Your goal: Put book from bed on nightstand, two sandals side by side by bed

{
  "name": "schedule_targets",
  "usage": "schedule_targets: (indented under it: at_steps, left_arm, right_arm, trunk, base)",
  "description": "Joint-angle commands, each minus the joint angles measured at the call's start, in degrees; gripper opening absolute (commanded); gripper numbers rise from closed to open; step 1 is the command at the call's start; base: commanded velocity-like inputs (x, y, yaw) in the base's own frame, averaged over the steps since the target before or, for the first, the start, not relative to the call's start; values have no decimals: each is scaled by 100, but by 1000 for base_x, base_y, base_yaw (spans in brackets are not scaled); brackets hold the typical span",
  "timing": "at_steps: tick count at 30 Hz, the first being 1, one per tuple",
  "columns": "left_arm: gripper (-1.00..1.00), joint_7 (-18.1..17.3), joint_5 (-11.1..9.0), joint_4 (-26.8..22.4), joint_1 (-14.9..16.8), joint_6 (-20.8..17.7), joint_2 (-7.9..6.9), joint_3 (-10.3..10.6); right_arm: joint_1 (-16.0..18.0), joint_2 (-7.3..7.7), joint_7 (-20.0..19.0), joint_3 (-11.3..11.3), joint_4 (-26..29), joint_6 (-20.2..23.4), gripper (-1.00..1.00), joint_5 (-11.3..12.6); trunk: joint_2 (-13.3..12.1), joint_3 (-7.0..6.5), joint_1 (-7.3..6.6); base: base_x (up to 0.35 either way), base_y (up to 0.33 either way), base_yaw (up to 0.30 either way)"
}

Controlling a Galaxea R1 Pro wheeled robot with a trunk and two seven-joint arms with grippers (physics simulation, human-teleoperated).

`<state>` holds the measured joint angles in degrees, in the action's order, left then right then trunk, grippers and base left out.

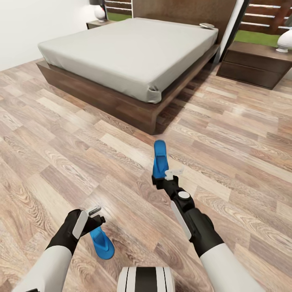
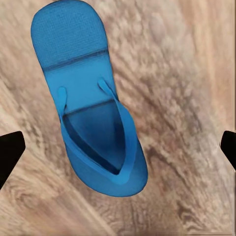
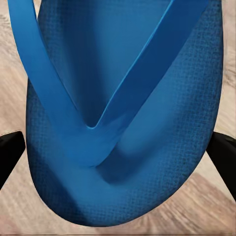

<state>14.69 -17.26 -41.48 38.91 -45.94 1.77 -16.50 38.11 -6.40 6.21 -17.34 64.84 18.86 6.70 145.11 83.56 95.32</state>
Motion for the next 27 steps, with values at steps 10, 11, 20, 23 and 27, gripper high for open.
schedule_targets:
  at_steps: [10,11,20,23,27]
  left_arm:
    - [100,2,-83,-34,2,-3,-6,-30]
    - [100,1,-87,-35,2,-3,-10,-31]
    - [100,-1,-88,-44,2,-1,0,-30]
    - [100,-1,-87,-44,2,-1,0,-29]
    - [100,-11,-85,-52,2,2,-1,-29]
  right_arm:
    - [-5,20,41,-19,21,30,-100,67]
    - [-5,19,40,-21,20,30,-100,68]
    - [-5,16,44,-24,4,30,-100,69]
    - [-5,16,46,-23,-2,29,-100,69]
    - [-5,16,46,-24,0,30,-100,67]
  trunk:
    - [15,226,24]
    - [17,248,27]
    - [29,448,50]
    - [33,514,58]
    - [38,603,68]
  base:
    - [0,0,0]
    - [0,0,0]
    - [0,0,0]
    - [0,0,0]
    - [0,0,0]
